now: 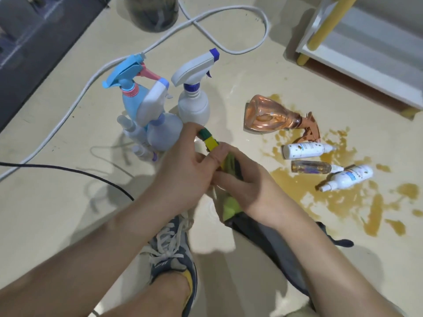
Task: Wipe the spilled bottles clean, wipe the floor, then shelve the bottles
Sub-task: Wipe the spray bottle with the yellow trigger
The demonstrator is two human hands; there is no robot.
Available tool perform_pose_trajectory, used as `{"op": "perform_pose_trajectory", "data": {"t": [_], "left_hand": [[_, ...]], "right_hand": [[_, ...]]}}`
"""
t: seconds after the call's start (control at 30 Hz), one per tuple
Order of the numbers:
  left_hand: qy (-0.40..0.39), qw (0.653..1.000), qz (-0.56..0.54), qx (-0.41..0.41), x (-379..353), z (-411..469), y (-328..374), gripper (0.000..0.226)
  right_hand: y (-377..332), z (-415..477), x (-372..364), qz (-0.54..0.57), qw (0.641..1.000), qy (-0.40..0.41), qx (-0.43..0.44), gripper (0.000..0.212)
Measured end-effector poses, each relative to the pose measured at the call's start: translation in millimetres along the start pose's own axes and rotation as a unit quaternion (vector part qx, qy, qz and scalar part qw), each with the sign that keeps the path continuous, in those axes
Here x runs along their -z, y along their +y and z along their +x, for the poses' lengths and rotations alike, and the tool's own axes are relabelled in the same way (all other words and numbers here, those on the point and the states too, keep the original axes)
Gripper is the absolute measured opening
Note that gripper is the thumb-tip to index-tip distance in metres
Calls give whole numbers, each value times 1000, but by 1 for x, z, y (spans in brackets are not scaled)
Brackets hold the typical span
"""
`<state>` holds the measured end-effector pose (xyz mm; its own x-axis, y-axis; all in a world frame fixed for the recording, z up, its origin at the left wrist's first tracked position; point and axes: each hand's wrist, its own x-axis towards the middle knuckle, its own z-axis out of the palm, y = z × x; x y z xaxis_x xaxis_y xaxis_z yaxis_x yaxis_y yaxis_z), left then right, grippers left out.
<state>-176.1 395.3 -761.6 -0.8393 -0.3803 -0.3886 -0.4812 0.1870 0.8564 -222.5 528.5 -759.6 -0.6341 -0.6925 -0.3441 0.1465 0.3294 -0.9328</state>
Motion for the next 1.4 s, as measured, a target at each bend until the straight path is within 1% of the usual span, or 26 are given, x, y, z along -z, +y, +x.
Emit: {"op": "perform_pose_trajectory", "data": {"t": [0.03,0.1,0.17,0.2,0.23,0.3,0.33,0.4,0.43,0.5,0.6,0.63,0.7,0.73,0.77,0.8,0.83,0.87,0.9,0.93,0.97,1.0,1.07,1.23,1.33,1.4], "left_hand": [[-1,1000,-15,6,-1,2,1,26],[4,998,-59,22,-3,7,2,26],[13,995,-95,41,-3,12,5,25],[13,994,-98,44,-2,13,5,24],[12,994,-97,45,0,14,5,24],[0,996,-78,43,3,13,3,23],[-11,997,-62,38,5,12,2,23],[-23,998,-48,39,6,9,2,22],[-20,997,-59,43,6,9,3,22],[-7,995,-88,48,3,9,7,20],[3,993,-108,53,-6,8,11,23],[4,992,-116,55,-7,8,12,24],[10,988,-140,69,-4,9,12,27],[13,986,-151,75,-1,10,12,28],[12,985,-155,77,2,12,12,28],[3,987,-144,74,2,12,12,27],[-12,991,-119,64,2,11,12,25],[-27,994,-90,50,0,9,11,23],[-39,996,-67,36,-3,6,11,21],[-46,997,-52,24,-5,4,10,19],[-50,998,-42,16,-6,3,8,17],[-52,998,-34,12,-5,3,7,18],[-54,998,-28,6,1,1,6,21],[-63,997,-10,-48,10,-6,-4,24],[-77,995,5,-56,7,-10,-15,41],[-92,995,-1,-48,3,-14,-19,53]], "right_hand": [[-3,-1,-2,13,1000,11,9,9],[4,-12,-12,-34,996,70,45,15],[15,-30,-29,-116,981,142,59,41],[17,-34,-35,-140,976,155,56,50],[17,-34,-38,-145,977,150,54,47],[11,-22,-28,-129,982,122,58,24],[7,-12,-19,-121,988,89,39,21],[4,7,1,-105,994,6,6,31],[6,12,6,-110,994,-8,2,35],[12,9,-1,-140,989,45,25,34],[21,-9,-16,-199,956,199,83,28],[22,-15,-16,-230,943,227,85,28],[22,-25,-7,-291,926,231,63,24],[23,-31,1,-284,932,223,37,21],[20,-38,8,-236,947,218,4,21],[12,-43,15,-132,963,235,-26,23],[-1,-46,19,11,963,264,-44,25],[-11,-47,21,141,947,284,-51,25],[-16,-47,20,225,932,283,-38,25],[-22,-44,16,262,931,255,-17,24],[-24,-39,9,244,947,209,10,24],[-20,-34,-1,188,965,179,23,29],[0,-28,-18,107,981,160,25,42],[10,-7,-33,101,985,140,12,38],[4,10,-32,136,981,138,0,38],[-1,9,-36,160,974,162,-8,37]]}}
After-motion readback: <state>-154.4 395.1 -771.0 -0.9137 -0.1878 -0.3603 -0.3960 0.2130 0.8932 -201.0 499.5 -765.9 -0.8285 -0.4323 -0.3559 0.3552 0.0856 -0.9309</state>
